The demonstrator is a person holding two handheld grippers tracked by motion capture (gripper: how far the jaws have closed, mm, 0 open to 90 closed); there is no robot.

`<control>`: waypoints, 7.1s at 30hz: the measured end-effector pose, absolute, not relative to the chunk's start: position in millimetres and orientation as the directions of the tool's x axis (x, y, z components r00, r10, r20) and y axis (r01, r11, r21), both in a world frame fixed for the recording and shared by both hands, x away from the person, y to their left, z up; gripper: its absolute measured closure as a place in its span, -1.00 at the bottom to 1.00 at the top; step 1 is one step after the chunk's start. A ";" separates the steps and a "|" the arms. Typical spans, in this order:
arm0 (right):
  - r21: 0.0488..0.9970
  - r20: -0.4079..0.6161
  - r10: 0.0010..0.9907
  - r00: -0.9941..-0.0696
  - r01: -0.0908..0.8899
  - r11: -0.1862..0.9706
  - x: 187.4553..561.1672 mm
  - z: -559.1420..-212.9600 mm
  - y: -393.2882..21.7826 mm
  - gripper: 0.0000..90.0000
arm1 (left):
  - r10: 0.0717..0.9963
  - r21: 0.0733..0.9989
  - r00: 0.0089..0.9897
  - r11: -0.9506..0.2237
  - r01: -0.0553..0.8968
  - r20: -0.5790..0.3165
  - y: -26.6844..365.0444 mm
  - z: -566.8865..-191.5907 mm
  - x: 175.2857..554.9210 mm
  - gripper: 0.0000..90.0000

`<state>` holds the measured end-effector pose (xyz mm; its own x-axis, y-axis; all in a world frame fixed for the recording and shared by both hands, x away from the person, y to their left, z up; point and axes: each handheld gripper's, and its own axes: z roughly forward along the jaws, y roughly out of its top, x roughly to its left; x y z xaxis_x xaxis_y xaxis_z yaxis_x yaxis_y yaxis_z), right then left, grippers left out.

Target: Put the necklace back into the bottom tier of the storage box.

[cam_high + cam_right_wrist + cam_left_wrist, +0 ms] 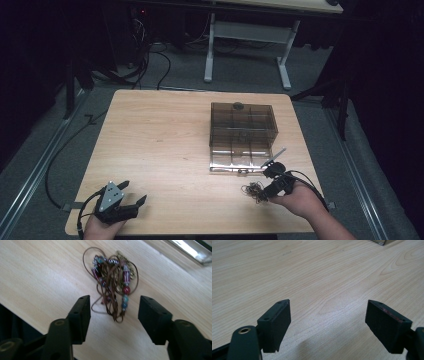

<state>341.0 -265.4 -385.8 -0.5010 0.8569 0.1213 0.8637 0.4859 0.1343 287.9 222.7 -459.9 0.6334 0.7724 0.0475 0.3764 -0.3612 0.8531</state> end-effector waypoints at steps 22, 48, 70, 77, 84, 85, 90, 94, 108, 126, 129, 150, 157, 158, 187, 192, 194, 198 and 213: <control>0.063 -0.008 0.800 -0.600 0.798 0.600 359.6 -413.0 -239.9 0.59 | 0.766 0.848 0.642 -0.368 0.381 0.044 222.8 -459.9 288.8 -0.53; 0.111 0.050 0.814 -0.579 0.813 0.572 363.1 -377.7 -251.0 0.61 | 0.765 0.848 0.643 -0.369 0.382 0.043 222.8 -460.0 288.8 -0.53; 0.154 0.081 0.837 -0.542 0.836 0.527 388.0 -351.0 -247.7 0.61 | 0.766 0.848 0.642 -0.364 0.385 0.037 223.3 -459.9 288.8 -0.54; 0.176 0.070 0.835 -0.545 0.831 0.528 401.1 -343.2 -243.3 0.61 | 0.767 0.850 0.641 -0.362 0.384 0.037 223.3 -459.8 288.6 -0.54; 0.162 0.034 0.827 -0.562 0.819 0.550 413.4 -343.0 -235.5 0.61 | 0.763 0.846 0.646 -0.368 0.385 0.038 223.3 -459.8 289.0 -0.54; 0.166 0.036 0.828 -0.559 0.820 0.547 418.1 -343.1 -233.0 0.61 | 0.764 0.848 0.644 -0.365 0.383 0.038 223.3 -459.8 288.7 -0.54; 0.167 0.024 0.828 -0.561 0.818 0.550 429.9 -343.6 -226.4 0.61 | 0.764 0.848 0.644 -0.364 0.385 0.035 223.4 -459.9 288.9 -0.54; 0.160 0.014 0.830 -0.558 0.820 0.549 436.8 -345.7 -222.7 0.61 | 0.764 0.849 0.645 -0.363 0.383 0.036 223.4 -459.9 288.7 -0.54; 0.130 -0.007 0.819 -0.574 0.812 0.570 461.8 -367.9 -203.9 0.61 | 0.760 0.851 0.649 -0.365 0.376 0.039 223.5 -459.9 288.4 -0.54; 0.103 -0.022 0.834 -0.551 0.829 0.550 450.2 -375.4 -220.7 0.61 | 0.762 0.848 0.646 -0.370 0.379 0.044 222.9 -460.0 288.2 -0.54; 0.098 -0.027 0.833 -0.552 0.828 0.552 452.5 -380.0 -213.5 0.61 | 0.761 0.849 0.648 -0.369 0.379 0.042 222.9 -460.1 288.2 -0.54; 0.086 -0.034 0.828 -0.560 0.824 0.560 458.9 -404.2 -206.7 0.49 | 0.758 0.846 0.651 -0.373 0.380 0.042 222.7 -460.1 288.5 -0.54; 0.137 -0.008 0.830 -0.558 0.821 0.554 451.6 -376.4 -210.1 0.38 | 0.757 0.845 0.652 -0.375 0.380 0.042 222.7 -460.1 288.6 -0.54; 0.137 -0.007 0.833 -0.553 0.825 0.549 449.9 -373.7 -211.0 0.38 | 0.757 0.846 0.652 -0.374 0.380 0.042 222.7 -460.1 288.6 -0.54; 0.090 0.019 0.820 -0.572 0.818 0.569 453.1 -405.2 -202.8 0.89 | 0.756 0.843 0.653 -0.376 0.385 0.039 223.1 -459.8 288.9 -0.54; 0.092 0.027 0.825 -0.564 0.823 0.560 451.9 -400.1 -203.7 0.77 | 0.757 0.844 0.652 -0.373 0.384 0.038 223.0 -460.0 288.8 -0.54; 0.111 0.029 0.820 -0.571 0.818 0.565 451.4 -395.3 -205.3 0.73 | 0.756 0.842 0.654 -0.376 0.387 0.037 223.1 -459.9 289.0 -0.54; 0.131 0.039 0.826 -0.562 0.823 0.553 446.7 -385.5 -209.0 0.70 | 0.757 0.844 0.652 -0.375 0.383 0.040 222.9 -460.0 288.8 -0.54; 0.139 0.063 0.840 -0.540 0.838 0.528 414.1 -372.7 -229.0 0.71 | 0.756 0.844 0.653 -0.375 0.384 0.039 223.0 -460.0 288.9 -0.54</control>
